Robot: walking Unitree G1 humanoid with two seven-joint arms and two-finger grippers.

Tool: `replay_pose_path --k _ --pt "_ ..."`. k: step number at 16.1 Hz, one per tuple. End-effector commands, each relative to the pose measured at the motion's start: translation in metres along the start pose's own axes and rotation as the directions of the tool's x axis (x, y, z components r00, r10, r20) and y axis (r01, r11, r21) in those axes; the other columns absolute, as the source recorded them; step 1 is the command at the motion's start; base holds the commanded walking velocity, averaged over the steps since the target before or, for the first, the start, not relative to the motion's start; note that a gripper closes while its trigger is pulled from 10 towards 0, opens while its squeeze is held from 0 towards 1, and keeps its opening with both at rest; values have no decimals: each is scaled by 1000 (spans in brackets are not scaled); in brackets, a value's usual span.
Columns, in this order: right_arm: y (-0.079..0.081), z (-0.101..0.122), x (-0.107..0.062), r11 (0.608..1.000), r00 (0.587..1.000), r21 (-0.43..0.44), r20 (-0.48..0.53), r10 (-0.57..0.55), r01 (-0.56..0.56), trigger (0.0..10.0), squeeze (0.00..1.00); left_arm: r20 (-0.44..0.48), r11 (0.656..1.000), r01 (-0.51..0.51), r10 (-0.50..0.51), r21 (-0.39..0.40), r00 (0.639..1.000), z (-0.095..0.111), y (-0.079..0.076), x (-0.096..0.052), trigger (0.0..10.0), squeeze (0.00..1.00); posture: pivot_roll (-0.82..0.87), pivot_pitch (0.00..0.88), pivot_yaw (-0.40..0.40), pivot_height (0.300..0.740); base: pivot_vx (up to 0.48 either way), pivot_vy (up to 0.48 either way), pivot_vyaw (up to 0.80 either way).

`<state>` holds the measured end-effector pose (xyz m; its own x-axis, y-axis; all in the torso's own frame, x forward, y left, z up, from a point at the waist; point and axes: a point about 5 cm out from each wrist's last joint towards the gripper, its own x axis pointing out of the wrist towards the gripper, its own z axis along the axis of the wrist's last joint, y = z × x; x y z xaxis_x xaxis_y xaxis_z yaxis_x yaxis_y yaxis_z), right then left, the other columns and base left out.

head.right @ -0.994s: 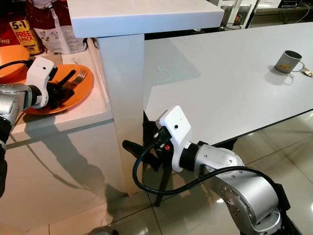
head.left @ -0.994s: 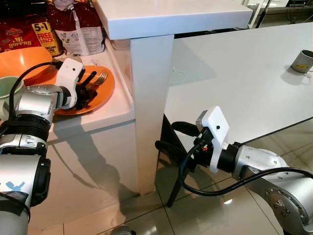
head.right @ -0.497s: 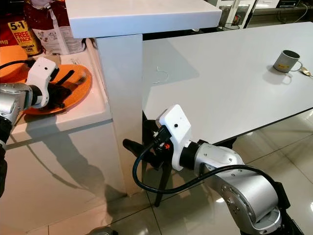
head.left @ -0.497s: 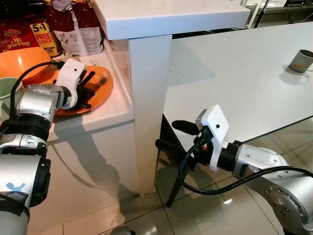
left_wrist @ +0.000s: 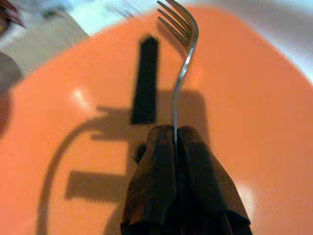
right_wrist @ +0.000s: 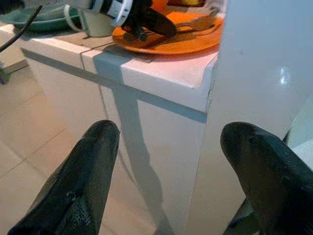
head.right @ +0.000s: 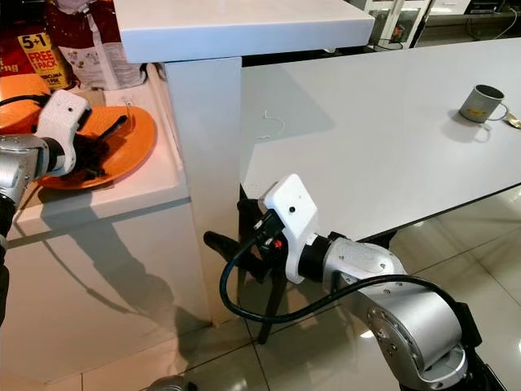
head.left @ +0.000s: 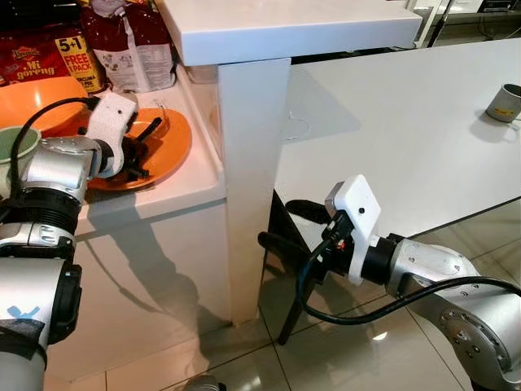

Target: Setting the table

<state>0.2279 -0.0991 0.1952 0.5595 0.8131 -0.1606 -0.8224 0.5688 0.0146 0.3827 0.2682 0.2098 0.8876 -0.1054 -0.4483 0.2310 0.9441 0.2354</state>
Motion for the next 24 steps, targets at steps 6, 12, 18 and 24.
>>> replay_pose_path --k 6,12,18,24 --pt "-8 0 6 991 990 26 62 -131 129 10000 0 224 984 -56 94 -172 970 18 -10 -9 0 0 57 0 -21 740 0 0 0" --pt "-10 -8 6 970 967 101 108 -231 221 10000 0 412 945 -166 276 -283 869 12 -44 -53 0 0 84 0 -40 740 0 0 0" --pt "-29 -5 5 924 904 126 195 -380 362 10000 0 514 941 -166 302 -295 803 -5 -81 -82 10000 0 94 0 -46 740 0 0 0" --pt "-27 -8 5 916 893 131 209 -399 379 10000 0 523 961 -134 246 -243 816 -3 -95 -83 10000 0 86 0 -28 740 -237 0 0"
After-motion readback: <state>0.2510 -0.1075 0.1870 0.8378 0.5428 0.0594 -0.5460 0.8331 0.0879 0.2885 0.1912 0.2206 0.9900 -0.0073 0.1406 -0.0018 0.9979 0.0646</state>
